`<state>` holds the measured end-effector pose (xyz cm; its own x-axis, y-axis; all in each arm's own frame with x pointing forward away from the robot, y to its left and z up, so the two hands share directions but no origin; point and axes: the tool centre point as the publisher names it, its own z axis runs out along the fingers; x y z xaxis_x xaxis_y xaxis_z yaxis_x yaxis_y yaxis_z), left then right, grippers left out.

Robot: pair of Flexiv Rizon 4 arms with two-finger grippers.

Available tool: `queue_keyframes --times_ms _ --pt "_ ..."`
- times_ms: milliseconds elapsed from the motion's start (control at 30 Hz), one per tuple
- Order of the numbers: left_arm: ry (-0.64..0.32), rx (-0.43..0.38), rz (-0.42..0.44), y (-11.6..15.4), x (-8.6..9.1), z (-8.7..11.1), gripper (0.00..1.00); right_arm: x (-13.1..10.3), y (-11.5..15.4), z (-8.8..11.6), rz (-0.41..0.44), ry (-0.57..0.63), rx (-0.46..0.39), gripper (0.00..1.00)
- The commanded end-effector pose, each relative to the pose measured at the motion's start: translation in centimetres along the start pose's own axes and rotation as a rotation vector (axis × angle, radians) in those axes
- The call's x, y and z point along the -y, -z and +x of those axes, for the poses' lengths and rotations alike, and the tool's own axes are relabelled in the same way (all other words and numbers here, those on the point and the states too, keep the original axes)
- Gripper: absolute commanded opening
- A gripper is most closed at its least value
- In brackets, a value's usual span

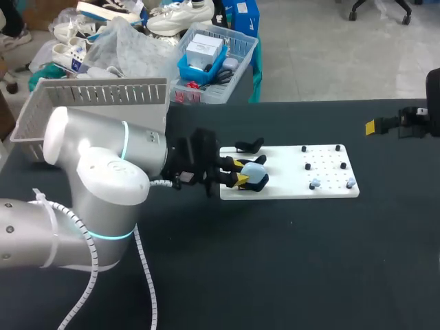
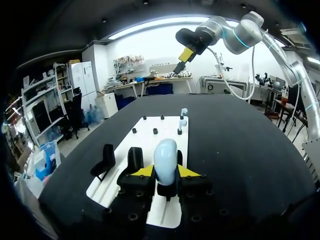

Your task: Pick up each earbud case from the left stands, insert the matching earbuds, close the lid, and place the case in the box.

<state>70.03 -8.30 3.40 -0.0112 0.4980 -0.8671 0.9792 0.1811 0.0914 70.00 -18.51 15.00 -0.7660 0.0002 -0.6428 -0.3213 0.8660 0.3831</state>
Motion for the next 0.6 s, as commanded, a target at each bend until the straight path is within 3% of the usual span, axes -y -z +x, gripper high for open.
queue_keyframes --times_ms 33,600 --pt "0.005 0.020 0.004 1.1 -0.1 -0.3 0.00 0.0 0.0 0.0 0.000 0.000 0.000 1.00" --pt "-0.003 0.195 0.040 5.7 1.5 -4.0 0.00 0.0 0.0 0.0 0.000 0.000 0.000 1.00"
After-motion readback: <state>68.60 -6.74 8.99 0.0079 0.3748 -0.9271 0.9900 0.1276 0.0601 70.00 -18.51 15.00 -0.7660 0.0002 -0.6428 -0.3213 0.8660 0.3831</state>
